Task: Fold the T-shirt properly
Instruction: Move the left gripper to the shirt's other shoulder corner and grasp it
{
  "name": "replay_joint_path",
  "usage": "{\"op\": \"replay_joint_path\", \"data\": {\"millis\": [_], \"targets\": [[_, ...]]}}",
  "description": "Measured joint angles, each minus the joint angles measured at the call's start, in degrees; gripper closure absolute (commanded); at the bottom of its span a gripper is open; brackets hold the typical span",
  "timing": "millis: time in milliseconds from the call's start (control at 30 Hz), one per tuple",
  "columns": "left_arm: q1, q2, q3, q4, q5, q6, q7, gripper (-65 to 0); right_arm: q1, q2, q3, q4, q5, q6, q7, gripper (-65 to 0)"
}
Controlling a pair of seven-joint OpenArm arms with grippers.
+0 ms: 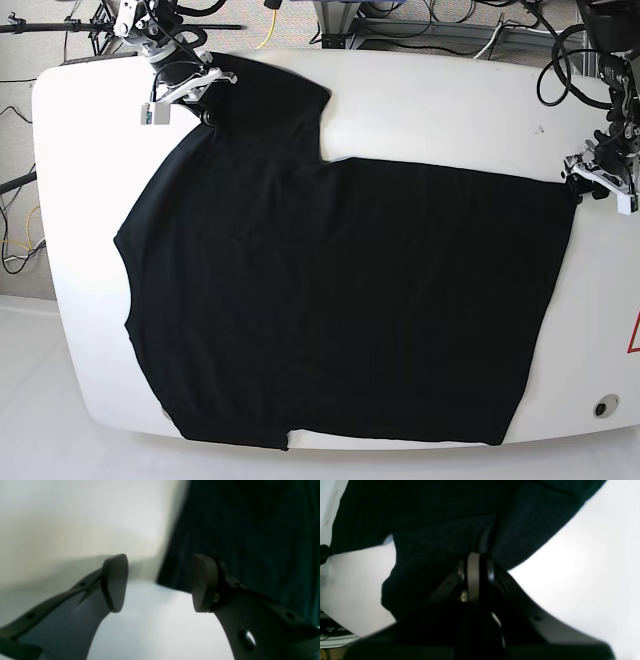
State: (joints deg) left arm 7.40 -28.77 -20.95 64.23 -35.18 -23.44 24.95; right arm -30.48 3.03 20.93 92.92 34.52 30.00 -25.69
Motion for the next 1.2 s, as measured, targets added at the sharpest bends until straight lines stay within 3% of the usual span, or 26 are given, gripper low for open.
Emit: {"op": "replay_joint_path", "data": {"millis": [233,700,900,1033,1200], "targets": [[-1.25,0.83,-2.10,-0.13,-0.31,-2.91,3.19,-37.6,-0.02,0.00,-0.04,-0.04,0.02,-0.02,0.02,0.0],[-2.58,2.32,-2.47,-1.90,-9.81,-4.57,8.26,-37.4,0.13,0.00,-0.22,-0.07,0.02,0.07,0.00,0.0],[-2.97,1.86,-1.92,-2.67,-10.88,-4.94,9.53,-35.2,0.39,-0.02,-0.37,-0.13,-0.02,0.07,-0.07,0.0],[-2.97,1.88,-1.70,-2.73,-10.34,-4.92,9.42,-27.2,0.44,-0.02,-0.37,-0.15,-0.07,0.09,-0.09,0.0],[-2.95,1.90,-1.60,-2.51,-9.18,-4.61,9.97,-7.7,0.44,-0.04,-0.42,-0.15,-0.20,0.15,-0.04,0.0]]}}
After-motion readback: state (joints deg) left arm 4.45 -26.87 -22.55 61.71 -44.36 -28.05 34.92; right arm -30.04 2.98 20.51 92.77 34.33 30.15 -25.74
